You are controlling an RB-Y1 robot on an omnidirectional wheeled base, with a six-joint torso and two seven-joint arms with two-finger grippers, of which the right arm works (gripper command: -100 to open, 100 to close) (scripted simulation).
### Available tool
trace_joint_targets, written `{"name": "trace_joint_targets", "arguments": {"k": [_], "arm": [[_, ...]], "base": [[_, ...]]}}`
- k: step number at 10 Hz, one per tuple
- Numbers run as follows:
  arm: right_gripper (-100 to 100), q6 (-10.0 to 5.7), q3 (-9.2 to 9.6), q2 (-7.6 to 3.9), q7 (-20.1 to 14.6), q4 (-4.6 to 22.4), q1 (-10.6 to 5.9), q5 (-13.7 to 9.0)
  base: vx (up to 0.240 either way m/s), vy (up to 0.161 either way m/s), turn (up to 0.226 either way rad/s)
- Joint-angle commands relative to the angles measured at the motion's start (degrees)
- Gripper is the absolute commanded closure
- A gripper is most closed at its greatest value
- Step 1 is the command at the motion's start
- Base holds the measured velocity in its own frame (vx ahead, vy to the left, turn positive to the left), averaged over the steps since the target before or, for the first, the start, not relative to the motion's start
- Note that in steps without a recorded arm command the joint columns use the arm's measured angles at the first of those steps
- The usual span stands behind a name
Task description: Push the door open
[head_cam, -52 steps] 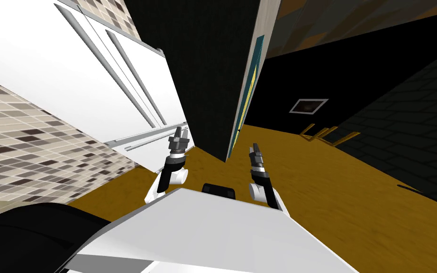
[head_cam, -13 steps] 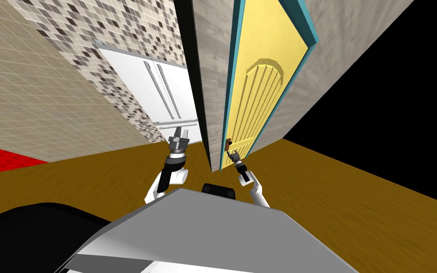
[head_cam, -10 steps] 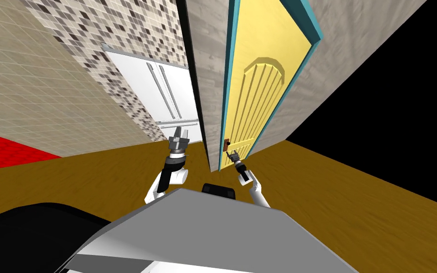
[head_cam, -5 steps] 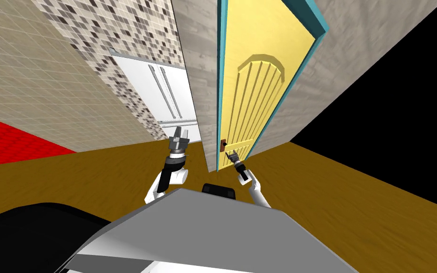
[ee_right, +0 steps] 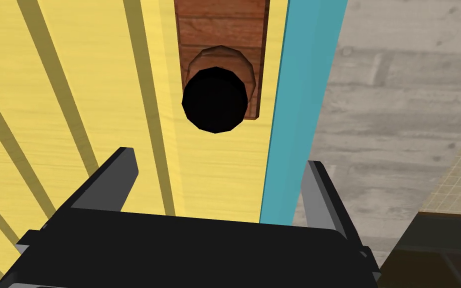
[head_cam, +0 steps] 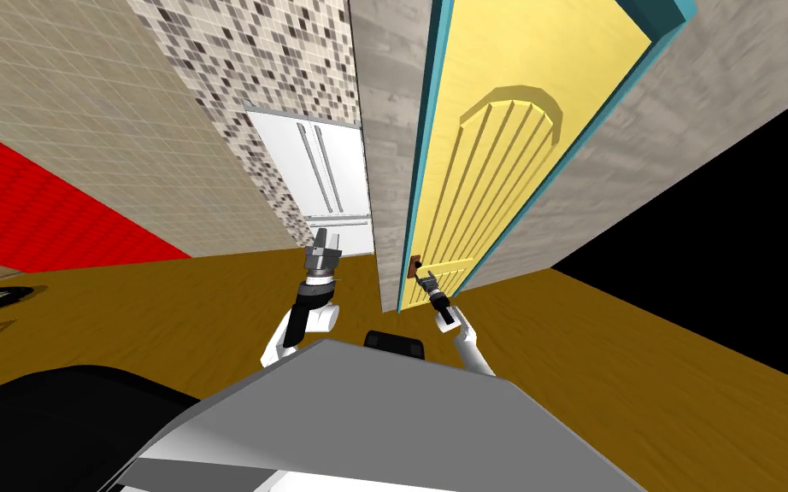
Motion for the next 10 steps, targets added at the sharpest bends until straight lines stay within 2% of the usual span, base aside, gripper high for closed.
{"name": "trace_joint_targets", "arguments": {"k": [1, 6, 7, 8, 10], "arm": [[-100, -0.23, -1.86, -0.60, 0.1, 0.3, 0.14, -0.6], [-100, -1.04, -7.29, -1.70, 0.8, 2.5, -0.33, -2.3], [-100, -1.31, -6.80, -1.19, 1.1, 3.1, -0.71, -2.0], [100, -1.31, -6.80, -1.19, 1.1, 3.1, -0.71, -2.0], [100, -1.31, -6.80, -1.19, 1.1, 3.1, -0.71, -2.0]], "base": [[0.098, 0.084, 0.208], [0.092, 0.047, 0.191], [0.045, 0.021, 0.033], [-0.006, -0.004, -0.037], [-0.011, -0.012, 0.000]]}}
